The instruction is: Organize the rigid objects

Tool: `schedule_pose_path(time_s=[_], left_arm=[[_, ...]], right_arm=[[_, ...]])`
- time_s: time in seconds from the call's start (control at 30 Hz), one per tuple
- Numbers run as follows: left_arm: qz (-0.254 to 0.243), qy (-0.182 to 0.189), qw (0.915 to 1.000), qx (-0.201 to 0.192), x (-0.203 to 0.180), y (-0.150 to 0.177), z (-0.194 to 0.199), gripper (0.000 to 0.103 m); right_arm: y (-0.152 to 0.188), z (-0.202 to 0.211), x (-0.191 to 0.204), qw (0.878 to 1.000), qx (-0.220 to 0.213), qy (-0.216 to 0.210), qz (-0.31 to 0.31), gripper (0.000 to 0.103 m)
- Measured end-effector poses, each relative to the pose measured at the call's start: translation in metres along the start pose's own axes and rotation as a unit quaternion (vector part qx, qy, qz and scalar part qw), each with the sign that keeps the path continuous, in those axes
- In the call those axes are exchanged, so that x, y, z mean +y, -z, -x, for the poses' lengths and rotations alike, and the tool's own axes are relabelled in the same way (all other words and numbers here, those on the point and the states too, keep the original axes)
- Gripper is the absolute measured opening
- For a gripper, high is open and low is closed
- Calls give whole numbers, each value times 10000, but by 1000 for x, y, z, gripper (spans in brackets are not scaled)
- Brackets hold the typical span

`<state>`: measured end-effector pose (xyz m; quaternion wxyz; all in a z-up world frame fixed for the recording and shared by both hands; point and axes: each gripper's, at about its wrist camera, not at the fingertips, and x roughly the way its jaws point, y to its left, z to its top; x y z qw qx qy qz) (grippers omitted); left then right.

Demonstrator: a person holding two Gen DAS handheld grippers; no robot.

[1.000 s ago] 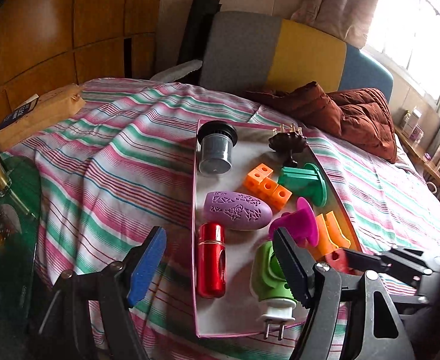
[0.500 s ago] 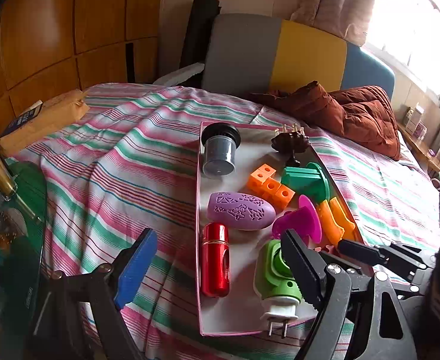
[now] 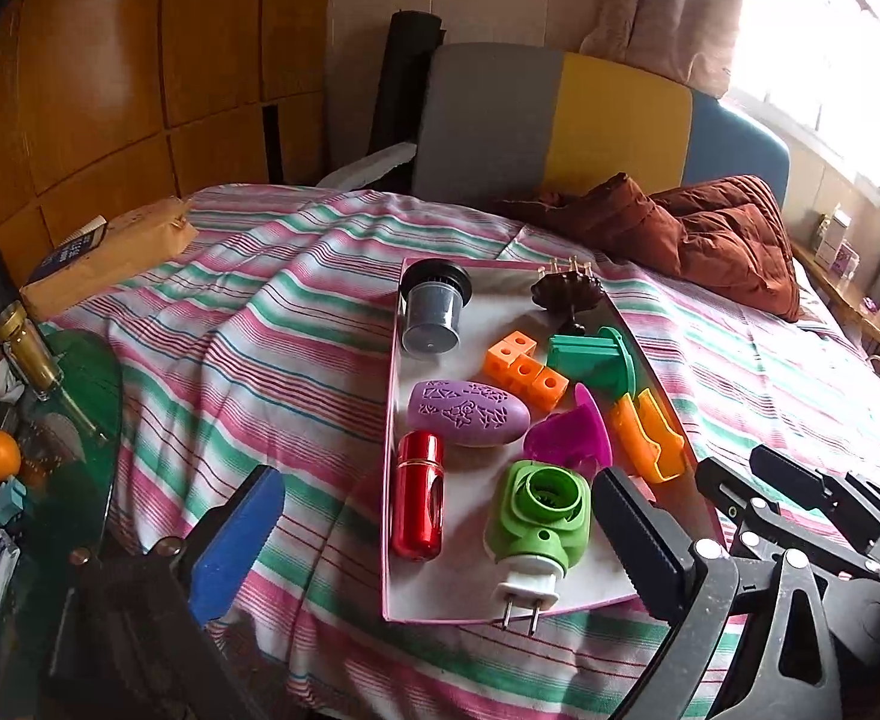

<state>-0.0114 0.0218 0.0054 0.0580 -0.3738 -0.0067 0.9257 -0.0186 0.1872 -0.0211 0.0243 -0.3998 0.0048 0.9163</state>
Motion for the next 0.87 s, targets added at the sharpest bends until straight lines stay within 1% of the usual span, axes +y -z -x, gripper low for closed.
schedule_pose_path(time_s=[0.1,0.23,0.33,0.53,0.7,0.8,0.87], left_arm=[[-83,-86,9999,-11,-2,3,4,103],[-121,-147,9998,-17,-4,8,9,103],[-67,-116,9999,-7,-2,10,11,103],[45,-89,9999,10,5,13,14,103],[-59,-273,9994,-205,5,15,19,102],[-31,-209,9996,-178,7,15,19,102],[24,-91,9999,-75,8,13,17,102]], right_arm=[[1,3,-1,9998,-16,176,-8,42],[2,8,-3,9996,-78,266,-84,42],[3,10,-3,9993,-109,332,-151,42],[2,15,1,9993,-156,308,-153,42],[3,15,8,9995,-153,277,-72,42],[3,15,10,9995,-147,266,-63,42],[2,16,10,9995,-161,246,-70,42]])
